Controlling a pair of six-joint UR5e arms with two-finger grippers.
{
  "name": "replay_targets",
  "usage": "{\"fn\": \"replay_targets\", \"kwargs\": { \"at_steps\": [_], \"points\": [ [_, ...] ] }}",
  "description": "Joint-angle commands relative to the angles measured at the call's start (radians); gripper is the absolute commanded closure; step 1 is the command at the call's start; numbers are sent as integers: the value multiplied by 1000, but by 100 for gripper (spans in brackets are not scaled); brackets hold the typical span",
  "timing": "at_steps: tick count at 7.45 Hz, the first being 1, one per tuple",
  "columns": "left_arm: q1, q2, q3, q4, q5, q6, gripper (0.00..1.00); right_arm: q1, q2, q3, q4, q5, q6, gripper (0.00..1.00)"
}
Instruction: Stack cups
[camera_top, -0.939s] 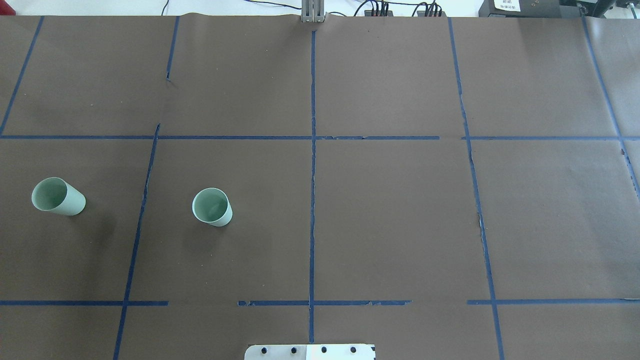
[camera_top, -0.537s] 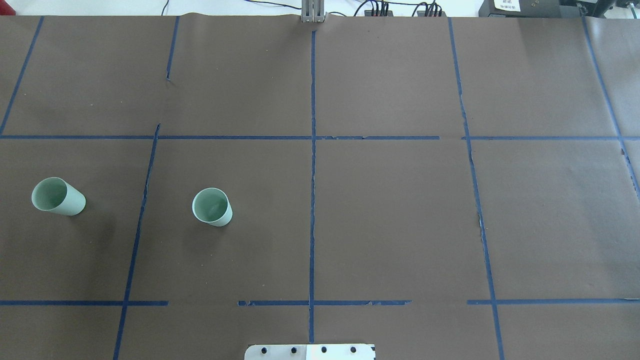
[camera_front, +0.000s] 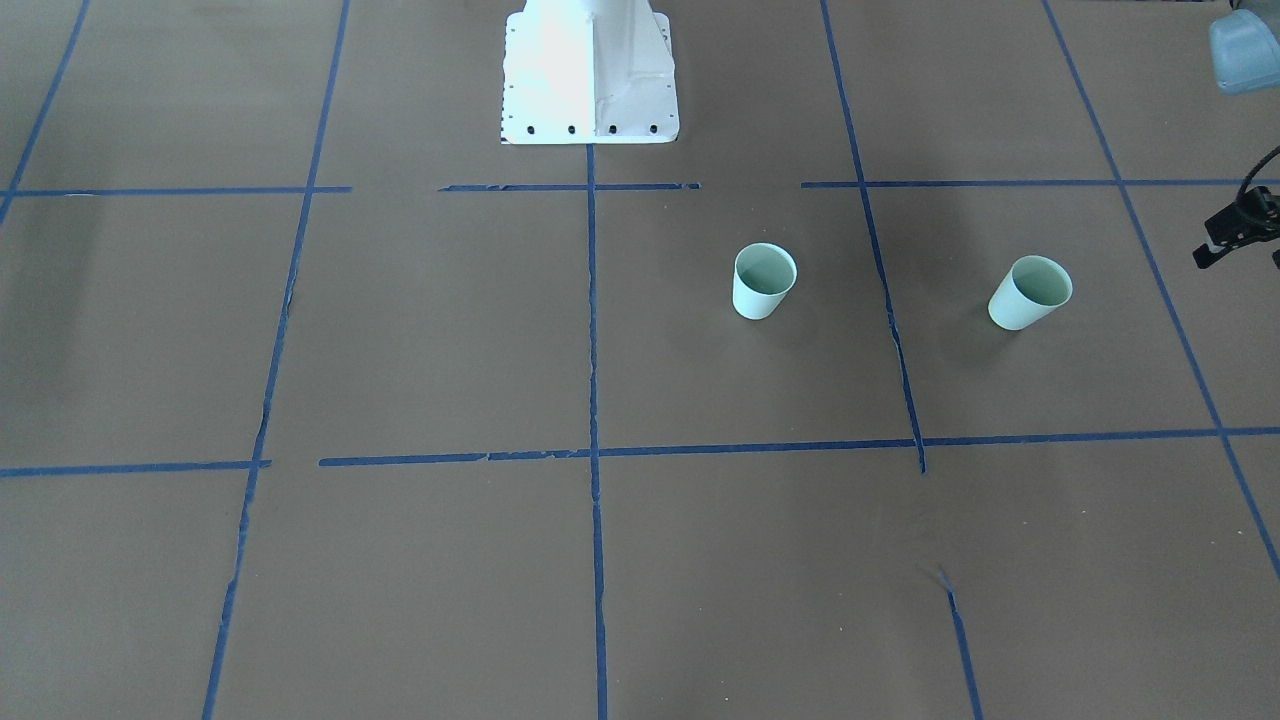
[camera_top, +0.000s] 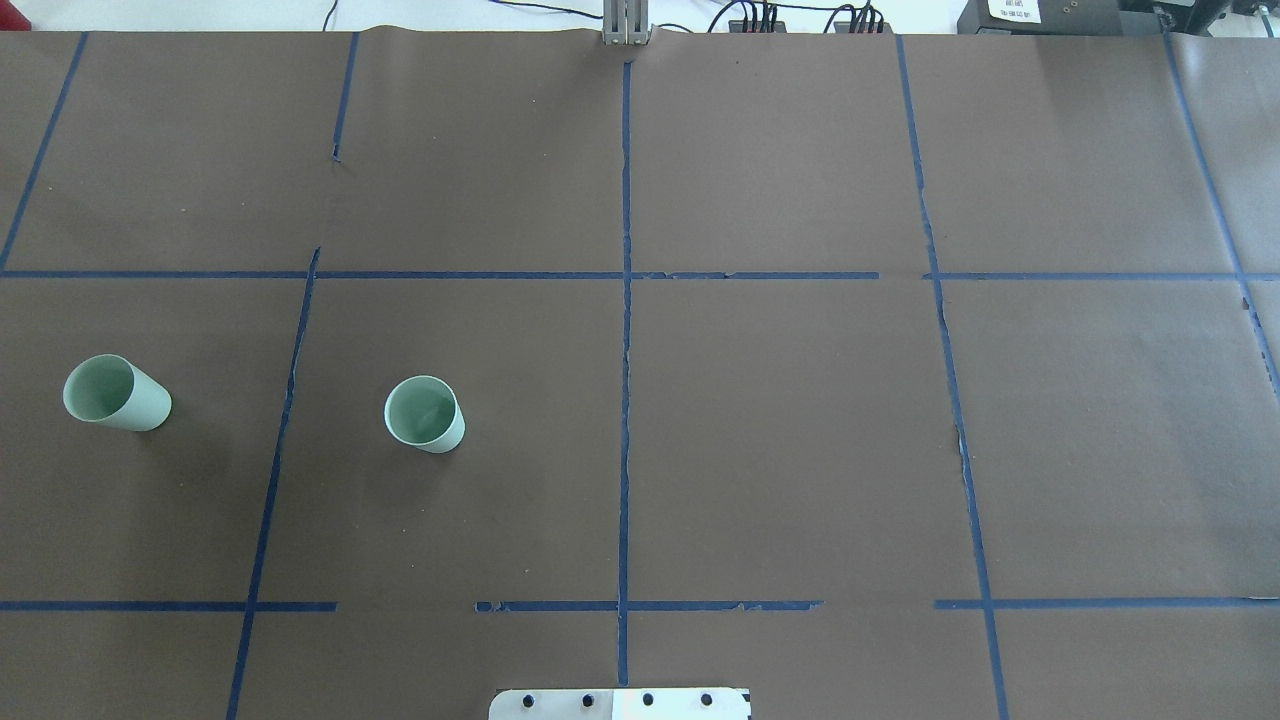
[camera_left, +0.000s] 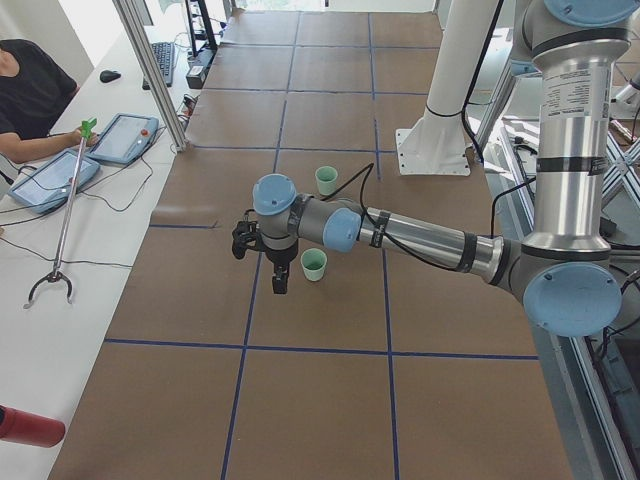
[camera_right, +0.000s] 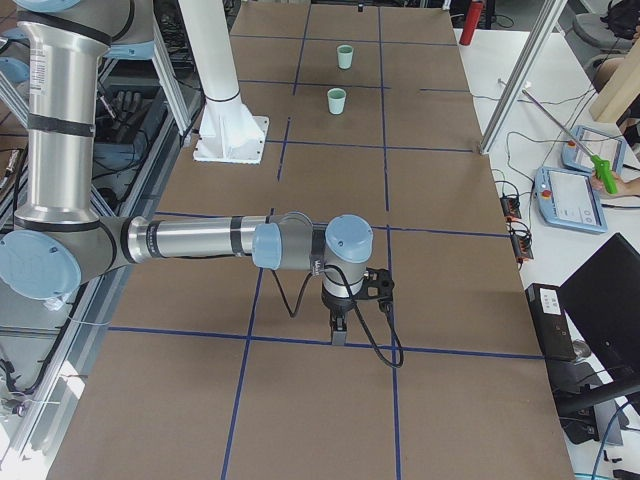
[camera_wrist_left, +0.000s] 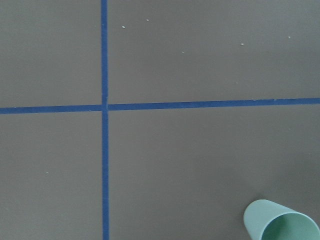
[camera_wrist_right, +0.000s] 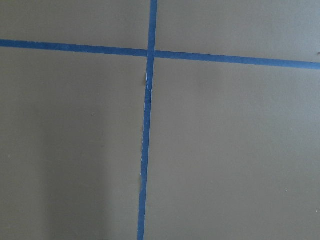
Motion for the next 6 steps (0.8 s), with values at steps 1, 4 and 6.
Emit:
{"fn": "replay_targets", "kwargs": {
  "at_steps": [1, 4, 6],
  "points": [
    [100, 20, 7, -130, 7, -196, 0, 0, 0, 0, 1, 0, 0, 0],
    [220, 41, 126, -399, 48, -396, 0, 0, 0, 0, 1, 0, 0, 0],
    [251, 41, 125, -409, 47, -415, 0, 0, 0, 0, 0, 0, 0, 0]
  ]
}}
